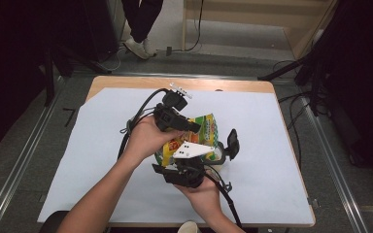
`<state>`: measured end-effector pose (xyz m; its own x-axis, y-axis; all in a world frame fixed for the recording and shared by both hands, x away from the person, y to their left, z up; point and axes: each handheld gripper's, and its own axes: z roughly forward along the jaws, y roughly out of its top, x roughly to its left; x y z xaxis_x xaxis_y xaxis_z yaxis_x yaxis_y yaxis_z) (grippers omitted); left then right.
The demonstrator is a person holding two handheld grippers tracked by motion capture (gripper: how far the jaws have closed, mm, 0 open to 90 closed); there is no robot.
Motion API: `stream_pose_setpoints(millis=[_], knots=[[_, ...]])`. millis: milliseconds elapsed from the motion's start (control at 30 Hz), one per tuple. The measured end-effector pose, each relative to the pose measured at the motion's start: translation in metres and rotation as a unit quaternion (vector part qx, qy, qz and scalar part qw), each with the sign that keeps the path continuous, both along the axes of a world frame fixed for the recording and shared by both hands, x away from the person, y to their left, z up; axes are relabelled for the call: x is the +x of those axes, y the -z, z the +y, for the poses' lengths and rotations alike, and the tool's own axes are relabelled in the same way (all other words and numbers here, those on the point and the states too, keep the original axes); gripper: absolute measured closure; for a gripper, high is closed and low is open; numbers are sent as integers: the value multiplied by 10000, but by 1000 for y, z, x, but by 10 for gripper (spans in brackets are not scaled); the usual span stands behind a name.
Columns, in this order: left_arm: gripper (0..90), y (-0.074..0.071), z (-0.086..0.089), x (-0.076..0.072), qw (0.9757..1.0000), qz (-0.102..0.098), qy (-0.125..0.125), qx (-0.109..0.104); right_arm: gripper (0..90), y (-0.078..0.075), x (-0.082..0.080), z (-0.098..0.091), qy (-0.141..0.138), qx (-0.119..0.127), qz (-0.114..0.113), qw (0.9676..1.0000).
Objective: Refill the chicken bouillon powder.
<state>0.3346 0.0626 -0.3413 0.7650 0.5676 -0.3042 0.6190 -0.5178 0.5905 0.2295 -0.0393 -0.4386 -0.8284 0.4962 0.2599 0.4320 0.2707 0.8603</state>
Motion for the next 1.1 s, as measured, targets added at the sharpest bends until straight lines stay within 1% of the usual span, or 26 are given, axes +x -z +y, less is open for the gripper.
stream_pose_setpoints(millis=[67, 100, 133, 300, 500, 733, 833, 1100], knots=[[787, 0, 0, 0, 10000, -7, 20, -27, 636, 0, 0, 0, 3, -2, -22, 10000], [787, 0, 0, 0, 10000, -8, 10, -9, 636, 0, 0, 0, 5, -5, -28, 10000], [787, 1, 0, 1, 10000, 9, -9, -41, 636, 0, 0, 0, 7, -6, -26, 10000], [786, 2, 2, 3, 10000, 69, -5, -34, 635, 1, 1, 1, 6, -17, -6, 10000], [784, 2, 1, 2, 10000, 45, 3, -64, 635, 0, 0, 1, 13, -15, -10, 10000], [782, 2, 1, 3, 9999, 67, 9, -81, 635, 0, 0, 0, -6, -14, -2, 10000], [782, 2, 1, 3, 10000, 29, -3, -73, 635, 0, 1, 0, 8, -15, -4, 10000], [782, 1, 3, 3, 10000, 60, -14, -76, 635, -1, 0, 0, 7, 1, -4, 10000]])
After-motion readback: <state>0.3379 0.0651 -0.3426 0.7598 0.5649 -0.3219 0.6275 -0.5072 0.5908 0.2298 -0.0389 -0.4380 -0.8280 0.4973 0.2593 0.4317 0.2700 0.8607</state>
